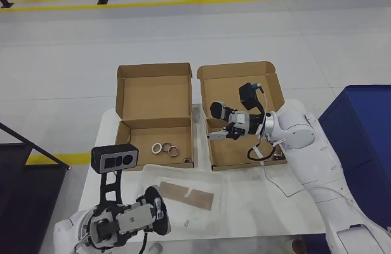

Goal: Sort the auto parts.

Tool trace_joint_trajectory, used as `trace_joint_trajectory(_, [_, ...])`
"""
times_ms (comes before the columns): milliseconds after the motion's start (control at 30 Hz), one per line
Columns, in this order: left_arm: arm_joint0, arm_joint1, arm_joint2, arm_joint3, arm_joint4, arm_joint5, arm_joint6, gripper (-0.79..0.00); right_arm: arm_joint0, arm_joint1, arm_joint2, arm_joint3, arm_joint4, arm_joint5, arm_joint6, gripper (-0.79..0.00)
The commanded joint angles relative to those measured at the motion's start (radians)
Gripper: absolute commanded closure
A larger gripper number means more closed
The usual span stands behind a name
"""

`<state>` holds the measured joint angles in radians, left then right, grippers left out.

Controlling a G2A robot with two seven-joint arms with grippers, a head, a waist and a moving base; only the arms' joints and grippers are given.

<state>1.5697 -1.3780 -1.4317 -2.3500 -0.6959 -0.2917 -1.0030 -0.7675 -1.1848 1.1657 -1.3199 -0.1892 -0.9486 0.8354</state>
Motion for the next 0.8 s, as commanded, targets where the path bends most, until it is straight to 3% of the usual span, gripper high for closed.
trace_joint_trajectory(0, [0.005, -0.004, 0.009, 0.0, 0.202, -0.227, 0.044, 0.0, 0.0, 0.0, 0.0, 0.0, 0.0, 0.0, 0.0, -0.785])
trace_joint_trajectory(133, [0.011, -0.013, 0.032, 0.0, 0.394, -0.483, 0.144, 0.0, 0.0, 0.0, 0.0, 0.0, 0.0, 0.0, 0.0, -0.785])
trace_joint_trajectory(233, [-0.029, -0.023, -0.006, 0.0, 0.536, -0.633, 0.252, 0.0, 0.0, 0.0, 0.0, 0.0, 0.0, 0.0, 0.0, -0.785])
trace_joint_trajectory(333, [-0.059, -0.035, -0.025, 0.0, 0.681, -0.721, 0.367, 0.0, 0.0, 0.0, 0.0, 0.0, 0.0, 0.0, 0.0, -0.785])
trace_joint_trajectory(467, [-0.123, -0.053, 0.008, 0.0, 0.91, -0.721, 0.497, 0.0, 0.0, 0.0, 0.0, 0.0, 0.0, 0.0, 0.0, -0.785])
trace_joint_trajectory(633, [-0.212, -0.062, 0.084, 0.0, 1.341, -0.721, 0.696, 0.0, 0.0, 0.0, 0.0, 0.0, 0.0, 0.0, 0.0, -0.785])
trace_joint_trajectory(767, [-0.198, -0.05, 0.138, 0.0, 1.679, -0.721, 0.894, 0.0, 0.0, 0.0, 0.0, 0.0, 0.0, 0.0, 0.0, -0.785])
